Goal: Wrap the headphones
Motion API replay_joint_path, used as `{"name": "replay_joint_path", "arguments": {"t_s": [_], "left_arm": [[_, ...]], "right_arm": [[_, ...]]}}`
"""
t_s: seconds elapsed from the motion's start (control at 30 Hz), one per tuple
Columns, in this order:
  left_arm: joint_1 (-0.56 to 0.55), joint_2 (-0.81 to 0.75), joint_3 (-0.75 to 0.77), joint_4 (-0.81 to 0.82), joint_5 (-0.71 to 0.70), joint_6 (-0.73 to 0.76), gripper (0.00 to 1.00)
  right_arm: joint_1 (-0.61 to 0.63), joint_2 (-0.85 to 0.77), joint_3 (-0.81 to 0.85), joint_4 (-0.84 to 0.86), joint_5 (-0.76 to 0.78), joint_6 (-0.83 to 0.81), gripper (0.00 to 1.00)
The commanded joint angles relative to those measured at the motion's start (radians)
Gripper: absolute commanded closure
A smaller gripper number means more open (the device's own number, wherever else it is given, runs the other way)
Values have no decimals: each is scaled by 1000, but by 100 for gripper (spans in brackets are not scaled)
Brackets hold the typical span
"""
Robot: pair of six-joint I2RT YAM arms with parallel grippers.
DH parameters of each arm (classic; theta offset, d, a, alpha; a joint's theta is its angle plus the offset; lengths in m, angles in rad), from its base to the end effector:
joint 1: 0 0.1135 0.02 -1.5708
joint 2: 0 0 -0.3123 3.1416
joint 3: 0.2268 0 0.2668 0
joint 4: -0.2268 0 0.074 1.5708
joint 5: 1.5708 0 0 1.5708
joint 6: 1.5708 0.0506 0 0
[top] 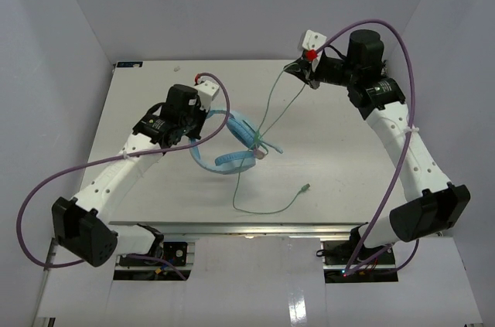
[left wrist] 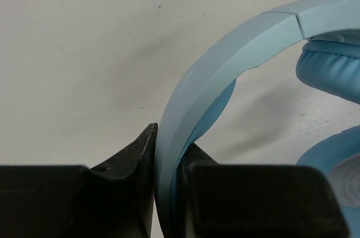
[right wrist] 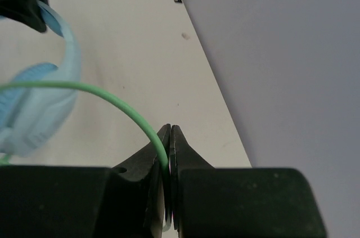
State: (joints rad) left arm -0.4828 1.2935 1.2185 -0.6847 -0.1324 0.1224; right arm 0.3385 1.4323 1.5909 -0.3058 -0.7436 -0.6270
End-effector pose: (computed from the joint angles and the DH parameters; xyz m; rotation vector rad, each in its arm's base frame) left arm 0.2584 -0.1279 0.3687 0.6287 2.2356 -0.0272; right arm 0.3038 0.1433 0.5068 -1.2255 1.1731 0.4211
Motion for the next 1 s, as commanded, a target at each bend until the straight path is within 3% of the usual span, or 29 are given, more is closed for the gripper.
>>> {"name": "replay_joint_path", "arguments": {"t_s": [0.0, 0.23, 0.43, 0.63, 0.83, 0.97], "left_arm": [[-2, 46, 92, 24, -295, -28, 100], [-4, 101, 177, 49, -431, -46, 100], [-4, 115, 180, 52, -515, 23, 100], [-4, 111, 169, 75, -624, 43, 100], [-37, 83, 179, 64, -612, 111, 100], [-82, 41, 137, 43, -625, 140, 100]], "right_arm": [[1, -101, 74, 51, -66, 96, 92], [1, -130, 119, -23, 30, 65, 92], [1, -163, 33, -68, 253, -136, 92], [6, -189, -47, -103, 343, -298, 92], [53, -202, -217, 38, 594, -479, 92], [56, -159, -288, 172, 663, -535, 92]]}}
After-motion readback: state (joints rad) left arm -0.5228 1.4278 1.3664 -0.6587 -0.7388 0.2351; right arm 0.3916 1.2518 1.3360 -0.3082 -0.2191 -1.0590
